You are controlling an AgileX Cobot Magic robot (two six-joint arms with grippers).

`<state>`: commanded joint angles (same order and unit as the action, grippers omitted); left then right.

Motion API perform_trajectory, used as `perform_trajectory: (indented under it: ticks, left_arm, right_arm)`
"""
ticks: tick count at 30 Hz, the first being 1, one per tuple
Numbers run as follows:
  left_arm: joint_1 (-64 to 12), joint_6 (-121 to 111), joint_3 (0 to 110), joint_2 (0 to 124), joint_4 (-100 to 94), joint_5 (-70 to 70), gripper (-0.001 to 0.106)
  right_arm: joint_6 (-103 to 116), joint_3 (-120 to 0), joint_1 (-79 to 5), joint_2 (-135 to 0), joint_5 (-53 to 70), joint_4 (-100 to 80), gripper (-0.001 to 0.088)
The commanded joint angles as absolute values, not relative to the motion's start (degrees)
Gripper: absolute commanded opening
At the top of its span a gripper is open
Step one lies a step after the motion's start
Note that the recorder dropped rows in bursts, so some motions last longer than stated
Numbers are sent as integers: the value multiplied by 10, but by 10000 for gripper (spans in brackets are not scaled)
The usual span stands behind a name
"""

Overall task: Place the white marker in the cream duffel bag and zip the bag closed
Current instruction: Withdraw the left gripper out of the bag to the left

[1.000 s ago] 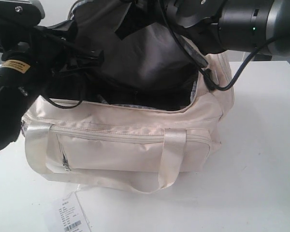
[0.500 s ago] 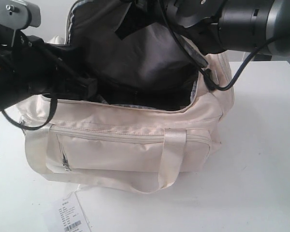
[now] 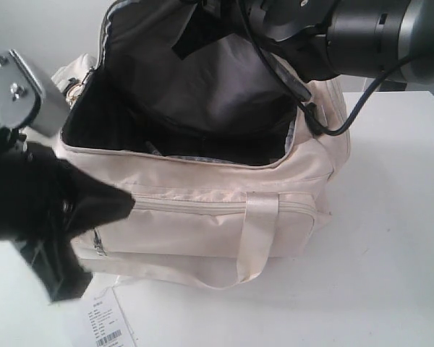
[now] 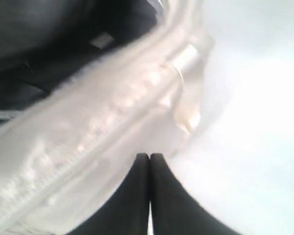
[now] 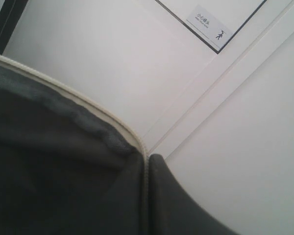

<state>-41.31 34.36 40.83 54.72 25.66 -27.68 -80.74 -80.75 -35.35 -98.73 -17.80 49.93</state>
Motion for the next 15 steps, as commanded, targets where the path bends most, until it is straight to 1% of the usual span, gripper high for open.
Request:
perform_trajectory:
  ticks: [4, 6, 9, 15]
  left_arm:
    - [-413, 371, 408, 547, 255, -425, 0]
    - [-413, 355, 408, 547, 244, -477, 0]
    - [-413, 297, 408, 547, 192, -518, 0]
    - [-413, 99, 408, 547, -35, -561, 0]
  right_arm:
    - [-807, -807, -353, -987, -178, 499, 0]
    - [-807, -807, -353, -987, -178, 499, 0]
    - [-807, -807, -353, -987, -178, 499, 0]
    - [-807, -807, -353, -987, -178, 499, 0]
